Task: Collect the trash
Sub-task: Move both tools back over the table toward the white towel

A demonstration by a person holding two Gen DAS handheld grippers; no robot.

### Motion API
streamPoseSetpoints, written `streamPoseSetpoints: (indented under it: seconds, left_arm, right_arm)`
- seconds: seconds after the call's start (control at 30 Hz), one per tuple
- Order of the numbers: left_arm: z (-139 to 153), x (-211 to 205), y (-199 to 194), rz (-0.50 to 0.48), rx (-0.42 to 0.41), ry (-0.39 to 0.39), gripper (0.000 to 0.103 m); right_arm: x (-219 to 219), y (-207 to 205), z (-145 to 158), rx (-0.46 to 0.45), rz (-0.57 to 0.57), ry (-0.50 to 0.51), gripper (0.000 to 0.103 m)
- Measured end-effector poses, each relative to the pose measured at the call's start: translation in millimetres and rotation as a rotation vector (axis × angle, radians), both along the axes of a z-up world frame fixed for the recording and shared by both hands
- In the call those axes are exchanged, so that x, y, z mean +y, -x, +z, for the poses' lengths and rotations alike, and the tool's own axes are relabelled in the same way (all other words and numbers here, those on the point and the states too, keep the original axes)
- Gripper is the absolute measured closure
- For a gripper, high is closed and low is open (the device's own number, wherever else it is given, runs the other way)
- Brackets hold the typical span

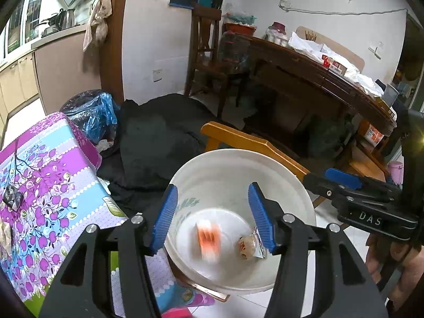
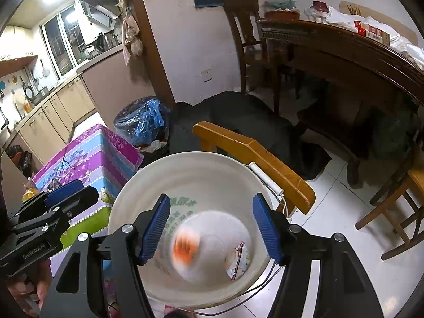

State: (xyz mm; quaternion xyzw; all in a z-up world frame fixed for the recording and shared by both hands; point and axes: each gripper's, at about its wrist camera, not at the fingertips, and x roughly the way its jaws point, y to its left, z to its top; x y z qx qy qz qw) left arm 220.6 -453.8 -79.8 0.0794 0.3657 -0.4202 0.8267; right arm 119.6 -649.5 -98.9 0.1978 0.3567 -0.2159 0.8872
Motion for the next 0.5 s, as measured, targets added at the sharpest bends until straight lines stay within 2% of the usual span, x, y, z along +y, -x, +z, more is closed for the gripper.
streamPoseSetpoints:
  seconds: [0.13, 0.27, 0.4, 0.5]
  left_arm:
    - [2, 5, 3, 0.000, -0.007, 0.002, 0.047]
    - [8, 23, 7, 0.011, -0.018, 0.017, 0.044]
    - [22, 62, 13, 0.042, -0.063, 0.045, 0.037]
    - [30, 107, 12, 0.099, -0.094, 0.064, 0.032]
  right_arm:
    - [7, 6, 8, -0.022, 0.007, 0.022, 0.037]
    - [33, 20, 31, -0.107, 0.029, 0.073, 0.034]
    - [77, 30, 53, -0.207, 0.092, 0.131, 0.027]
    - [119, 29, 60, -0.261, 0.184, 0.146, 0.022]
